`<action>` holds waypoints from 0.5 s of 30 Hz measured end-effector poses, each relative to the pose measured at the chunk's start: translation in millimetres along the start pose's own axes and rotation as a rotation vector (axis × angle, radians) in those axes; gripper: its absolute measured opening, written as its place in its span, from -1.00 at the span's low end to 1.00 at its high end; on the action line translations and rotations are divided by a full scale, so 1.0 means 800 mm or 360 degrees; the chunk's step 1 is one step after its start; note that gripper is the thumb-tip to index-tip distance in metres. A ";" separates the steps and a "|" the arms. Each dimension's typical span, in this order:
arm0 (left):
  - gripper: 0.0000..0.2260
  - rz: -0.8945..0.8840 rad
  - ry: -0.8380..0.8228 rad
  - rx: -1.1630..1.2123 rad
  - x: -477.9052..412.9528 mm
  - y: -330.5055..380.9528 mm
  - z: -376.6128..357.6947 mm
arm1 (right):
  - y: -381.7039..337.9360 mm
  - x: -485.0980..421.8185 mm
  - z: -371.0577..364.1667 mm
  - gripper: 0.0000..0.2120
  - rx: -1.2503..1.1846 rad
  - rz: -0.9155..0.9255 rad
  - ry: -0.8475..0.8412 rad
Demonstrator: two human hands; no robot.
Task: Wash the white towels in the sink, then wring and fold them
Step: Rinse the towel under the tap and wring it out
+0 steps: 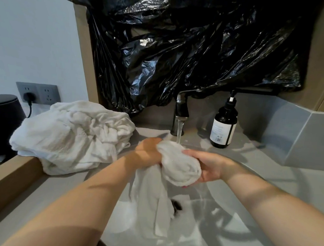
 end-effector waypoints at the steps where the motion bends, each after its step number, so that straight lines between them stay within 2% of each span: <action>1: -0.90 -0.0067 0.0054 -0.0094 0.002 0.005 0.003 | 0.002 0.000 -0.003 -0.52 0.0058 -0.0034 -0.0117; 3: -0.77 -0.0213 0.0198 -0.0235 0.008 0.015 0.014 | 0.004 0.001 -0.010 -0.32 0.0188 -0.0027 -0.0400; 5: -0.69 -0.0307 0.0313 -0.0238 0.013 0.015 0.022 | 0.004 0.003 -0.014 -0.19 0.0197 -0.0017 -0.0521; 9: -0.68 -0.0347 0.0303 -0.0250 0.016 0.001 0.023 | 0.002 0.003 -0.010 -0.18 0.0053 -0.0036 -0.0274; 11: -0.70 -0.0310 0.0277 -0.0139 0.016 -0.003 0.023 | -0.001 0.005 -0.014 -0.26 0.0047 -0.0024 -0.0167; 15: -0.80 -0.0183 0.0096 0.0130 0.015 -0.014 0.019 | -0.016 0.007 -0.022 -0.69 0.0029 0.0099 0.0106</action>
Point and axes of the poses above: each hand's wrist, its own x-axis away from the middle knuckle, its own z-axis out of the back of the hand, y = z × x, the point moved 3 cm from there along -x, towards the middle knuckle, and after that the axes turned 9 degrees about -z, right-handed, at the moved point
